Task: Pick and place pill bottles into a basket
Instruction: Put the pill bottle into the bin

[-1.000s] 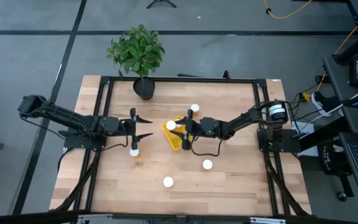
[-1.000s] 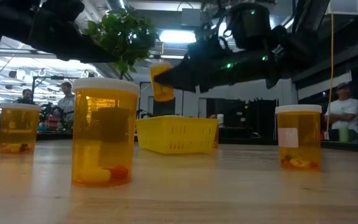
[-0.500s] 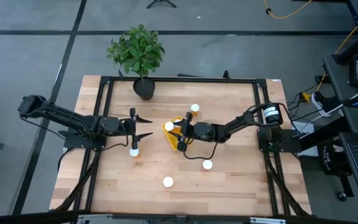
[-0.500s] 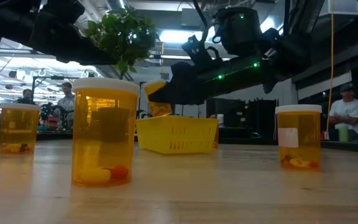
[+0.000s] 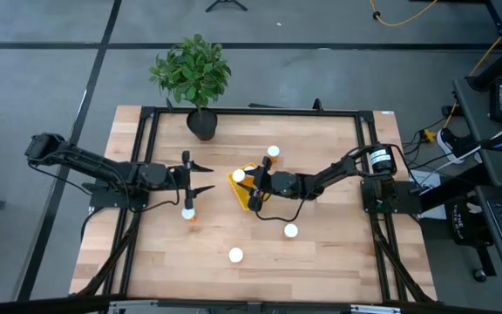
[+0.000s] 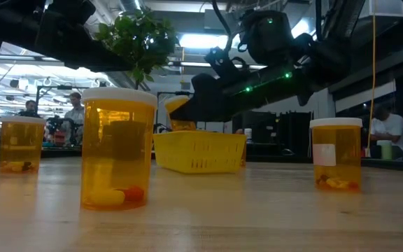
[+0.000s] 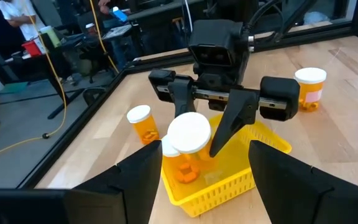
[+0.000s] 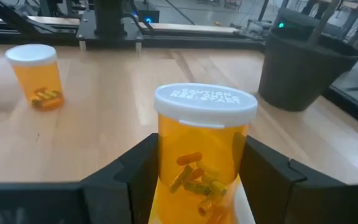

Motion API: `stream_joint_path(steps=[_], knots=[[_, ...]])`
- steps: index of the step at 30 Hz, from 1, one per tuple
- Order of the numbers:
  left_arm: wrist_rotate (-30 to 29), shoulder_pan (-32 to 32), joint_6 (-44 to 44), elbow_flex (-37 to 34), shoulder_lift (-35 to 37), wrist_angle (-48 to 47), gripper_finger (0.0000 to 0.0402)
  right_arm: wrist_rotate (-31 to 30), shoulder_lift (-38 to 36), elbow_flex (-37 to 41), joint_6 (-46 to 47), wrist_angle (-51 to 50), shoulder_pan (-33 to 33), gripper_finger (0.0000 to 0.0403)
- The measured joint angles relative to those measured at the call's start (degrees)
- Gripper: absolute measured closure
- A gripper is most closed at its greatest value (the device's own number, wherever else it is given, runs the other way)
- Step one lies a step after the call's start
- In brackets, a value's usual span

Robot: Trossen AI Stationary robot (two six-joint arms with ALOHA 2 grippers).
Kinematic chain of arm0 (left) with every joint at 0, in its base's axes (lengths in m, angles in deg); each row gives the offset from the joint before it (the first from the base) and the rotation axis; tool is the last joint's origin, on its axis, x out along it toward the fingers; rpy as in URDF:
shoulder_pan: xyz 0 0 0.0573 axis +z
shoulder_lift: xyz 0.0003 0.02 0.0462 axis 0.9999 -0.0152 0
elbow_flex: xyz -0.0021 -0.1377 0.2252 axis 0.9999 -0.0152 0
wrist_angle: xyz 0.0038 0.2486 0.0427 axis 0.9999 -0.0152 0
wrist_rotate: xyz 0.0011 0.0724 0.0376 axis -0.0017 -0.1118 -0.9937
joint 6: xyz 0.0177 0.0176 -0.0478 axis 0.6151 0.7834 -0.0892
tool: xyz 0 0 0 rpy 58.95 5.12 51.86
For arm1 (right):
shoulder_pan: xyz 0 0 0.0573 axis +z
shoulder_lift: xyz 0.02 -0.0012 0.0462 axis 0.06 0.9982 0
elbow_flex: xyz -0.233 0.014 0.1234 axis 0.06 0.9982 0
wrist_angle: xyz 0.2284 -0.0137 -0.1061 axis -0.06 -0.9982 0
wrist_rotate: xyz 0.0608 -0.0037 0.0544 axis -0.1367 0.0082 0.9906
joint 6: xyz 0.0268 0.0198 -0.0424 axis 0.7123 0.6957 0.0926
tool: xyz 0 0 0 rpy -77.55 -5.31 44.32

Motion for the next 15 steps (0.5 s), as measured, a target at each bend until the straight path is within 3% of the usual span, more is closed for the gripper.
stream_joint_path(steps=[15], knots=[[0.0, 0.0, 0.1, 0.0, 0.0, 0.0, 0.0167, 1.1, 0.0, -0.1, -1.9, 0.6, 0.6, 0.0207]])
